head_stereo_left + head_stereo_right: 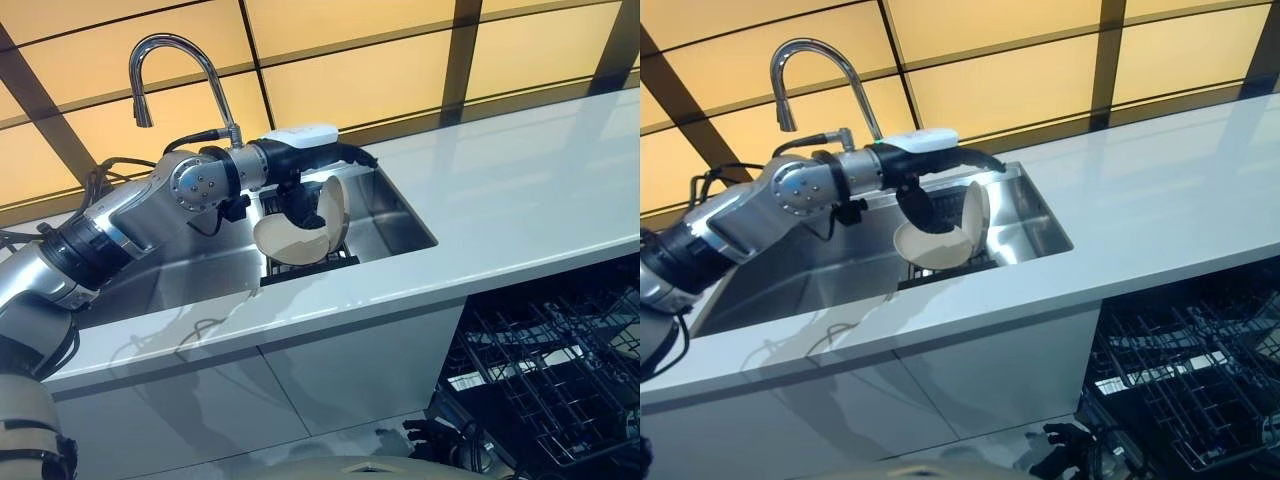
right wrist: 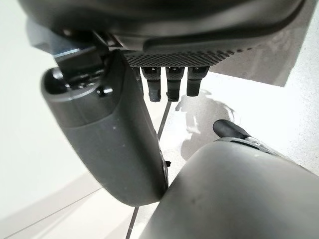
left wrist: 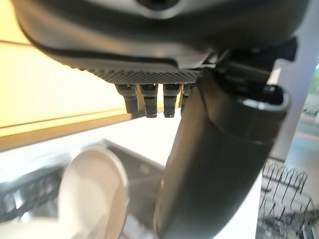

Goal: Pick up plates and place into dishwasher.

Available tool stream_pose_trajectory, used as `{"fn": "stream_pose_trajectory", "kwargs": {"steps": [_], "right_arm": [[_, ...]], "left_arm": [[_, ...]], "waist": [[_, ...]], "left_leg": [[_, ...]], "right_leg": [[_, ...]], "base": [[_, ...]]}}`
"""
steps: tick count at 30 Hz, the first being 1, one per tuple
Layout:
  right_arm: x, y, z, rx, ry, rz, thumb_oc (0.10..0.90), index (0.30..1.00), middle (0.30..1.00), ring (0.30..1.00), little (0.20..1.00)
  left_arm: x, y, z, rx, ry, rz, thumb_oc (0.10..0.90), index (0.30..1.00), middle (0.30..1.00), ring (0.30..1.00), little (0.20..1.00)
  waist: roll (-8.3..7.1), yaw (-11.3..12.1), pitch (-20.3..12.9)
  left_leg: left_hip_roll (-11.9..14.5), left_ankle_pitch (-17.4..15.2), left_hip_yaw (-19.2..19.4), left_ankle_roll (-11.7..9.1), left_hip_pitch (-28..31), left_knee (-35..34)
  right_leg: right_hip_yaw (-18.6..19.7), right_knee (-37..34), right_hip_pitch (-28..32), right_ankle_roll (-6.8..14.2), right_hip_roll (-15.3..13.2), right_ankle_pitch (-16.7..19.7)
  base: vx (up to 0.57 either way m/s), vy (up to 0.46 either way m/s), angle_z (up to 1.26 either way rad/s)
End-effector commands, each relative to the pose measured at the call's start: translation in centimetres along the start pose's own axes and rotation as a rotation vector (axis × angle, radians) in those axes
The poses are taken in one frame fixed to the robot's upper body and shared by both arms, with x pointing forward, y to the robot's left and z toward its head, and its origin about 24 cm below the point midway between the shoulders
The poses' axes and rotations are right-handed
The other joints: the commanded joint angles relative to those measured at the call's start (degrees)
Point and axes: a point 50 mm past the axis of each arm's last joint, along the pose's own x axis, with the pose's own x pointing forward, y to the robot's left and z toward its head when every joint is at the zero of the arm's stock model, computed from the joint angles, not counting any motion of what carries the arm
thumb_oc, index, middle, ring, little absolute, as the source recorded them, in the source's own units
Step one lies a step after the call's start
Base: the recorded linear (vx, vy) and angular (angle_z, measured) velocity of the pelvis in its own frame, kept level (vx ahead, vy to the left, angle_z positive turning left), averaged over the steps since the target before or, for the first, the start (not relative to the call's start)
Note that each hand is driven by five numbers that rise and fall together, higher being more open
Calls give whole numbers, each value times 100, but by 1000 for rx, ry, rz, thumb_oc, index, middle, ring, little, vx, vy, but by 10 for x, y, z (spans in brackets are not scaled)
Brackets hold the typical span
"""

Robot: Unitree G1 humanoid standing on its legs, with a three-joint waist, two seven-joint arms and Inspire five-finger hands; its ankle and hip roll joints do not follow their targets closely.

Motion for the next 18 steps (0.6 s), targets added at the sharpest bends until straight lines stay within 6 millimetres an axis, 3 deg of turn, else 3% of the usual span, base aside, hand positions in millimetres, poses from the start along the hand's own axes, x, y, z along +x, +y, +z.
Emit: {"fn": "stream_pose_trajectory", "kwargs": {"steps": [1, 18], "right_arm": [[2, 17, 7, -15, -34, 48, 800, 900, 900, 900, 900], [1, 13, 3, -18, -27, 43, 800, 900, 900, 900, 900]], "left_arm": [[-22, 64, -12, 144, 121, 180, 800, 900, 900, 900, 900], [-27, 53, -26, 243, 196, 57, 800, 900, 900, 900, 900]], "waist": [[-131, 11, 156], [-127, 9, 184]], "left_leg": [[-426, -938, 316, 271, 228, 38], [-436, -928, 309, 274, 181, 38]], "right_leg": [[213, 58, 85, 268, 200, -342], [197, 58, 43, 272, 198, -339]], "base": [[0, 0, 0], [0, 0, 0]]}}
